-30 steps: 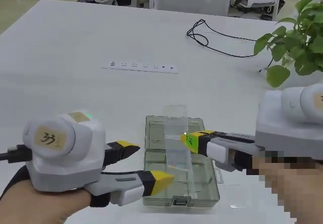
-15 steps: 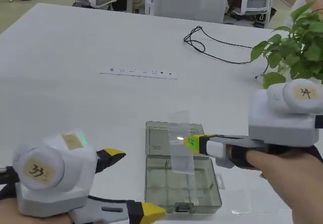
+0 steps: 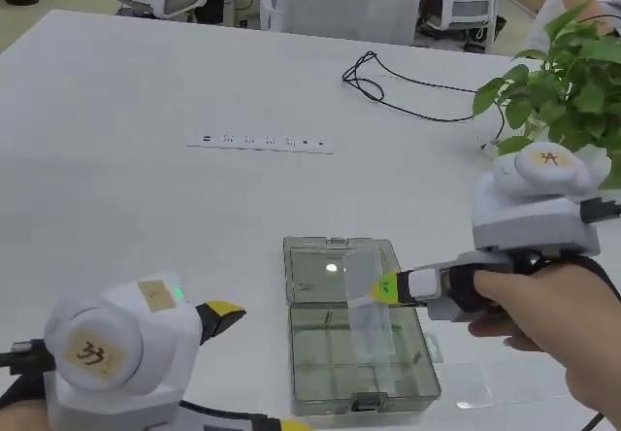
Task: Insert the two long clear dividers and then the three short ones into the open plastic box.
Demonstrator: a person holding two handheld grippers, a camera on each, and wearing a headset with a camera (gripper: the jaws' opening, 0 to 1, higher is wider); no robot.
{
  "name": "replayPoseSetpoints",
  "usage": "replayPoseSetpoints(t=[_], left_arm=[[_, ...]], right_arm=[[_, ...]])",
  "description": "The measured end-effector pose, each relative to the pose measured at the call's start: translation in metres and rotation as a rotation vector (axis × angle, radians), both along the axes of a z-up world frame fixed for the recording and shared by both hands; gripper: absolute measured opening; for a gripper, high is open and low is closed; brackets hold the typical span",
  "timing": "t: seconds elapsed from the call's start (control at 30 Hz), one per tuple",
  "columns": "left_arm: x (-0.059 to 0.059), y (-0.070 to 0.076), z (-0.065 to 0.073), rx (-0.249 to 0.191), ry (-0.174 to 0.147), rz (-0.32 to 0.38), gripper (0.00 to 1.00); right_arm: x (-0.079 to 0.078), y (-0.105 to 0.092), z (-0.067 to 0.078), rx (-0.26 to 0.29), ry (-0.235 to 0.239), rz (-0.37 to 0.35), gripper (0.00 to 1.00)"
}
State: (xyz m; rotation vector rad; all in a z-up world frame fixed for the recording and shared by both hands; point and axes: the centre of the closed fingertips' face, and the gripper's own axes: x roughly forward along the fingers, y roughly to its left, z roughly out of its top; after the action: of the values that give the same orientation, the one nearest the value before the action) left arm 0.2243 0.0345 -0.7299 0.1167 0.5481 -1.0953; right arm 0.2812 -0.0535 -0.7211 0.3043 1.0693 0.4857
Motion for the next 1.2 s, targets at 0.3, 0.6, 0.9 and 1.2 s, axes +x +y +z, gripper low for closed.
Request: replayPoseSetpoints(t=[0.3,0.6,0.9,1.2], left_arm=[[0.003,0.0,-0.003,-0.02,0.0,-0.03,0.89],[0.001,-0.001,-0.006,-0.036,0.008,-0.047,0.87],[0.003,-0.002,-0.008,-0.056,0.019,-0.042,0.86],[0.003,-0.004,-0.01,-0.06,0.026,-0.042,0.86]], right_arm=[[-0.009,0.008,-0.023,-0.008,0.133,-0.025,0.06],[-0.008,0.002,-0.051,-0.026,0.232,-0.026,0.06],[-0.007,0.002,-0.062,-0.052,0.257,-0.021,0.06],[-0.003,0.003,-0.067,-0.084,0.241,-0.006,0.06]])
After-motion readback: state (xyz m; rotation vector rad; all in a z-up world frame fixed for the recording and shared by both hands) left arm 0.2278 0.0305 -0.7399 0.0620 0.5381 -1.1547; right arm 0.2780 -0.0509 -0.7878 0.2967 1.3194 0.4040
